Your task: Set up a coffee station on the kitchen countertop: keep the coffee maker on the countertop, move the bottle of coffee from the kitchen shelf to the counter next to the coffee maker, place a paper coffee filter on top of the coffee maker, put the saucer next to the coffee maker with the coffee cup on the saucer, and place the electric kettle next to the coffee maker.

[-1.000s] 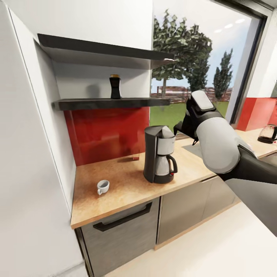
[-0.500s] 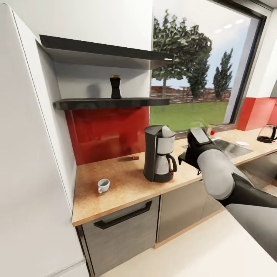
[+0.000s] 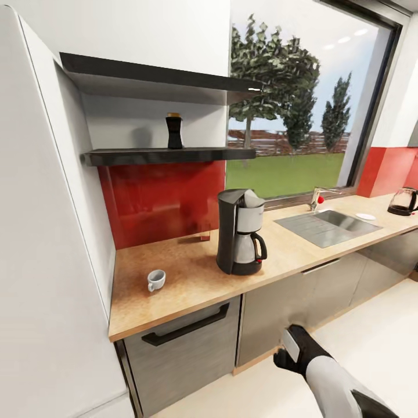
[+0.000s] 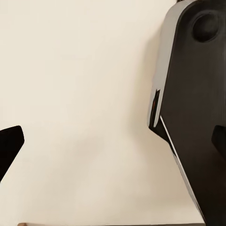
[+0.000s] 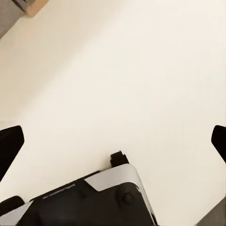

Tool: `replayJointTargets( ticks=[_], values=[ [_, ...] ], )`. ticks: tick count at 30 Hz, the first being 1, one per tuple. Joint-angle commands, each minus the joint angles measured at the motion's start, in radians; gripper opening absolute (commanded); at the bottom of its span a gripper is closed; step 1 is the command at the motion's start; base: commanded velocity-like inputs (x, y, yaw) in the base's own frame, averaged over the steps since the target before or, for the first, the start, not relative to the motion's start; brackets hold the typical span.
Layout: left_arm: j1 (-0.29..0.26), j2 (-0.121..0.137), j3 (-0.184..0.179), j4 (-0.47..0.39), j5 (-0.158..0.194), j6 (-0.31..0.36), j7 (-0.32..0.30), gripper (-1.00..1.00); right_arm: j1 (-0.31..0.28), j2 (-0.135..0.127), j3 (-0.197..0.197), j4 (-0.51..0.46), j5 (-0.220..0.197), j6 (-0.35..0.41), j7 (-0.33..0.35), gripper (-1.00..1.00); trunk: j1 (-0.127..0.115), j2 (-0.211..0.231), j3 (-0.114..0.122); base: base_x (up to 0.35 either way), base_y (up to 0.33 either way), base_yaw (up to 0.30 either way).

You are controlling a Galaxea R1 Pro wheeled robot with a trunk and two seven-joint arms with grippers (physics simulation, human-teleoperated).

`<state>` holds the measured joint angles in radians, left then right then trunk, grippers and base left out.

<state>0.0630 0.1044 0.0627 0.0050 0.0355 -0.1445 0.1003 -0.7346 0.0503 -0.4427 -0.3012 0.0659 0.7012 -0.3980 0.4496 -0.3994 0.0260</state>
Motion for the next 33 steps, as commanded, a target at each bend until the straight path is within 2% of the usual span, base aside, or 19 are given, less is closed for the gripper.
replayJointTargets(
  ticks=[1,3,4,6,7,10,14,20,27,33],
  values=[
    [0.0,0.0,0.006,0.0,0.004,-0.006,-0.001,1.0,0.026,-0.007,-0.005,0.041,0.043,-0.043,0.042,1.0,0.0,-0.001,0.0,0.0,0.0,0.0],
    [-0.002,0.0,0.006,-0.008,0.005,-0.009,-0.001,1.0,0.062,-0.031,-0.005,0.138,0.104,-0.155,0.112,1.0,0.0,-0.001,0.0,0.0,0.0,0.0],
    [-0.002,0.0,0.006,-0.011,0.005,-0.01,-0.001,1.0,0.069,-0.038,-0.005,0.162,0.118,-0.185,0.13,1.0,0.0,-0.001,0.0,0.0,0.0,0.0],
    [-0.004,-0.001,0.007,-0.028,0.006,-0.011,-0.001,1.0,0.108,-0.081,-0.004,0.248,0.192,-0.354,0.262,1.0,0.0,-0.001,0.0,0.0,0.0,0.0],
    [-0.004,-0.001,0.008,-0.04,0.006,-0.012,-0.001,1.0,0.153,-0.107,-0.004,0.264,0.23,-0.431,0.367,1.0,0.0,-0.001,0.0,0.0,0.0,0.0],
    [-0.005,-0.002,0.008,-0.054,0.007,-0.012,-0.001,1.0,0.203,-0.139,-0.004,0.272,0.271,-0.499,0.455,1.0,0.0,-0.001,0.0,0.0,0.0,0.0],
    [-0.005,-0.006,0.008,-0.059,0.006,-0.011,-0.001,1.0,0.244,-0.146,-0.003,0.276,0.307,-0.569,0.485,1.0,0.0,-0.001,0.0,0.0,0.0,0.0],
    [-0.005,-0.008,0.006,-0.06,0.004,-0.01,-0.001,1.0,0.288,-0.142,-0.003,0.276,0.359,-0.601,0.491,1.0,0.0,-0.001,0.0,0.0,0.0,0.0],
    [-0.005,-0.011,0.007,-0.06,0.006,-0.012,-0.001,1.0,0.295,-0.138,-0.005,0.276,0.363,-0.604,0.49,1.0,0.0,-0.001,0.0,0.0,0.0,0.0],
    [-0.005,-0.014,0.006,-0.06,0.007,-0.01,-0.001,1.0,0.298,-0.097,-0.005,0.277,0.365,-0.602,0.483,1.0,0.0,-0.001,0.0,0.027,-0.01,0.177]
  ],
)
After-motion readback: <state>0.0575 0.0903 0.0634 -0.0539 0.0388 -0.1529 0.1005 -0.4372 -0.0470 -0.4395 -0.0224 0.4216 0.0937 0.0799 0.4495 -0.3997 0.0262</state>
